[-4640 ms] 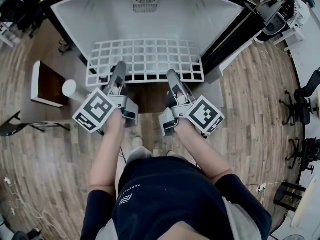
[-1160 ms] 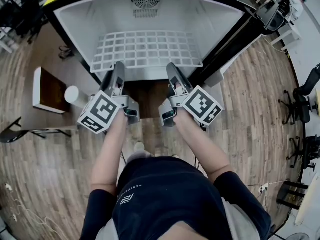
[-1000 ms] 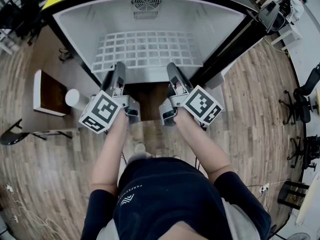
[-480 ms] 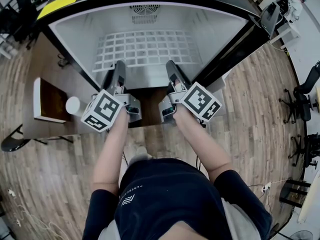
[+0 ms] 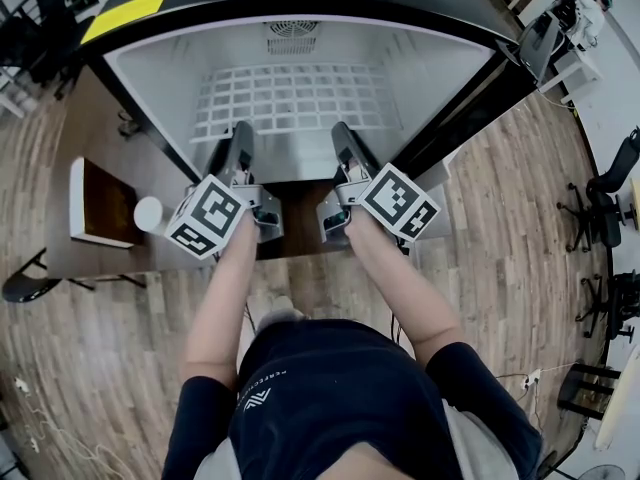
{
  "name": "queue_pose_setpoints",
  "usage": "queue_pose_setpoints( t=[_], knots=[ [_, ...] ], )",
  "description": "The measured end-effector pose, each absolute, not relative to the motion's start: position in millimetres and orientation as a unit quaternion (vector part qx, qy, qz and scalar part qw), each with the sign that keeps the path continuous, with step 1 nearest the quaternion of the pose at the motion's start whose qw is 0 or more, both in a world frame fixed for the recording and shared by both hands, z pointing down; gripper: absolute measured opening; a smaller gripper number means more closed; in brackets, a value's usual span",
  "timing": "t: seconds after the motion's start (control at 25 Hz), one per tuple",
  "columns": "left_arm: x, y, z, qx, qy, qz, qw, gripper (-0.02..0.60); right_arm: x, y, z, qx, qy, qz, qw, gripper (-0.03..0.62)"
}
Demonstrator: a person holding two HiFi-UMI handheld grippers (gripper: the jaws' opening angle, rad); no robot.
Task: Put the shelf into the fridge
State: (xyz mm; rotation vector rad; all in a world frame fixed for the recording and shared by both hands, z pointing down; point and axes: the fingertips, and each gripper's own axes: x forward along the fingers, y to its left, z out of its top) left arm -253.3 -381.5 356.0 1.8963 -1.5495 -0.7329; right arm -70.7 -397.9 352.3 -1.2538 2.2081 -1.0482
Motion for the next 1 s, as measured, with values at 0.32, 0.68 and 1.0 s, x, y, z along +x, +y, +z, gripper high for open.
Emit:
queue_pose_setpoints(
  t=[0.32, 0.68, 1.0],
  knots=[
    [-253, -377, 357, 0.713, -0.576, -0.267, 0.298, 0.156, -66, -391, 353, -0.450, 0.790, -0.369, 0.190, 0.087],
    [-269, -348, 350, 0.705, -0.600, -0.269, 0.265, 0.113, -63, -367, 351, -0.441, 0.795, -0.368, 0.196, 0.086],
    [-239, -314, 352, 0.706, -0.600, -0.258, 0.273, 0.058, -40, -339, 350, -0.436, 0.799, -0.366, 0.194, 0.049]
  ],
)
